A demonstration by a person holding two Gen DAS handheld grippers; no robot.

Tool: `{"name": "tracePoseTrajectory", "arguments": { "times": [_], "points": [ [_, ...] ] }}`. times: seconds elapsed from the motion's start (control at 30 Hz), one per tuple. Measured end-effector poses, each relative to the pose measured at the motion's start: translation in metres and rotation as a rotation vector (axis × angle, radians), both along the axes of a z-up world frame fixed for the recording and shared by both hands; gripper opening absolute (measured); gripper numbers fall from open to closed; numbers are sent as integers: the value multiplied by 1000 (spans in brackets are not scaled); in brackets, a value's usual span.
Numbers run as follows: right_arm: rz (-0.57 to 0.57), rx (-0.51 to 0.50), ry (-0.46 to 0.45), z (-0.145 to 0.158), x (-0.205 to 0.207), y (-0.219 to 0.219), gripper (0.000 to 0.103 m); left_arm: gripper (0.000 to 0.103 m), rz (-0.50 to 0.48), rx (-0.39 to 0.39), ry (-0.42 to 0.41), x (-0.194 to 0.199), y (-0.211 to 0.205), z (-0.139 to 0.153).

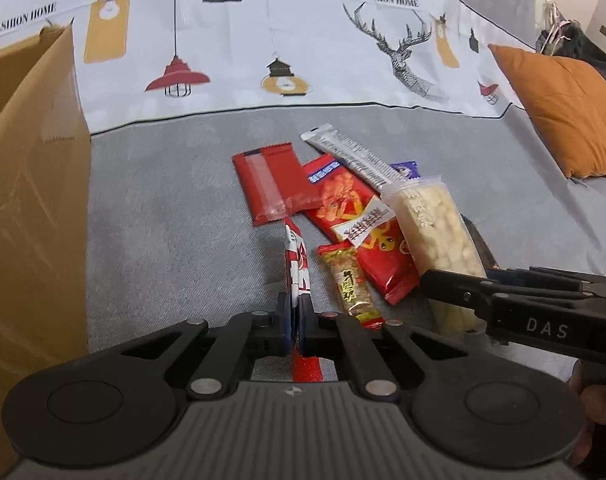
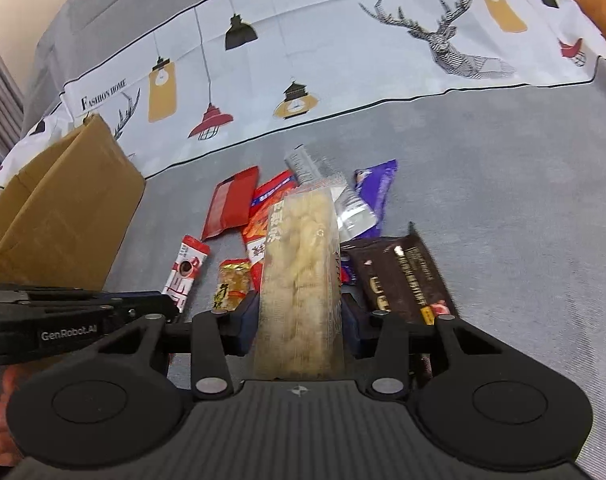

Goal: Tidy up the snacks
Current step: 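Lift both held snacks and carry them over the cardboard box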

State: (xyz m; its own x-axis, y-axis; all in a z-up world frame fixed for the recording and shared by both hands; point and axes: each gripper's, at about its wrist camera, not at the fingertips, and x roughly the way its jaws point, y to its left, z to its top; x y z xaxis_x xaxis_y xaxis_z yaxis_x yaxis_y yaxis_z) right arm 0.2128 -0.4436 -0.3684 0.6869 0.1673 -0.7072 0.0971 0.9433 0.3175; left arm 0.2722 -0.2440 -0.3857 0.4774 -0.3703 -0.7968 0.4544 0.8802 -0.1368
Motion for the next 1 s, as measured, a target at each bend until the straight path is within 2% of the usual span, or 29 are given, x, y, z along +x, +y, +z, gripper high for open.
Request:
{"name": "tracePoseTrajectory", "arguments": {
  "times": [0.43, 0.7, 1.0],
  "points": [
    [30, 5, -67, 22, -12, -4, 44, 3, -32, 51, -31, -17, -7, 24],
    [54, 29, -123, 56, -34, 12, 44, 3, -27, 29, -105, -41, 10, 67],
    [69, 47, -181, 97, -60, 65, 44, 3, 14, -35, -196, -79, 58, 122]
  ]
}}
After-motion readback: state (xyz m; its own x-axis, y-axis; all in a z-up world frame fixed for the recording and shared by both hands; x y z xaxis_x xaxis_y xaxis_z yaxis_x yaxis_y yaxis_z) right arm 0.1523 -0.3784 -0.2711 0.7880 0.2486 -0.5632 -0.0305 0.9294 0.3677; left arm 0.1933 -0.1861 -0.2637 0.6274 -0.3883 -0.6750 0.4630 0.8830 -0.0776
